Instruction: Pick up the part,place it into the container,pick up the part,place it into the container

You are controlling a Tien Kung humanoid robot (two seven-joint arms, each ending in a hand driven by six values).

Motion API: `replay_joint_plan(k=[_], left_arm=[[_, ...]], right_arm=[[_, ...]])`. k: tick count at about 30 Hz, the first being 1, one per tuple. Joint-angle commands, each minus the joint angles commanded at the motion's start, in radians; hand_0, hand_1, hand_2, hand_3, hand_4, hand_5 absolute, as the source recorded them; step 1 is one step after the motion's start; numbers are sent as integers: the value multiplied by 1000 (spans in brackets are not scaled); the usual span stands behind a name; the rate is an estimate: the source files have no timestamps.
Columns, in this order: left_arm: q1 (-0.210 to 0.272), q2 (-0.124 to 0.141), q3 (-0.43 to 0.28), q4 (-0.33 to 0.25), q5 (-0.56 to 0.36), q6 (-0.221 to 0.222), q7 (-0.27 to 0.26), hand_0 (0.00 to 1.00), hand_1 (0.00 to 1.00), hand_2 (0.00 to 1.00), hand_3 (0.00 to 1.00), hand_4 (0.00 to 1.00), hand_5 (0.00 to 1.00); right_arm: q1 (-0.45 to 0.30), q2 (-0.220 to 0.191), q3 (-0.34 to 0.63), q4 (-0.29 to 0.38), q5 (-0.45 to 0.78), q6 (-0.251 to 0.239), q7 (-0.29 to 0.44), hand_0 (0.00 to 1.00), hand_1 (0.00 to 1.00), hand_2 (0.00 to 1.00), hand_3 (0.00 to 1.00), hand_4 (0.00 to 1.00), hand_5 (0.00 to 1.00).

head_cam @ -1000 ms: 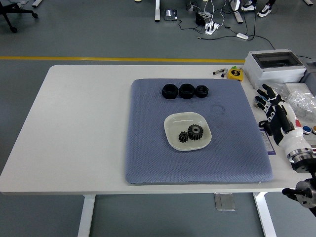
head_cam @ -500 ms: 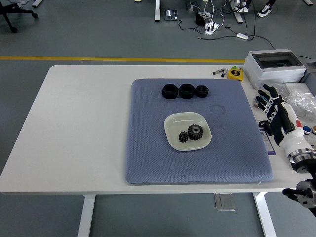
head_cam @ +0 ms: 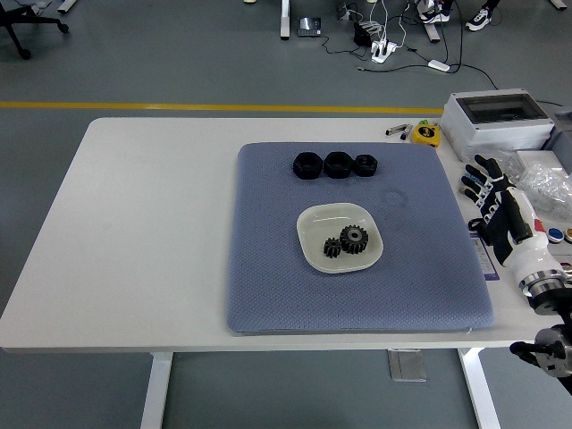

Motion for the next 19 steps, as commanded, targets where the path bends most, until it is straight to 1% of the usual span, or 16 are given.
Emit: replay_joint_plan(k=[6,7,19], left_arm=[[-1,0,2,0,-3,1,-1,695,719,738,636,663,644],[-1,0,2,0,-4,1,-1,695,719,738,636,662,643],[0,0,0,0,0,1,-1,695,719,738,636,663,645]], right_arm=[[1,-1,1,0,5,1,-1,998,907,915,939,998,901],[1,-1,1,0,5,2,-2,998,905,909,910,998,900],[0,-1,-4,2,9,17,-10,998,901,899,899,998,898]])
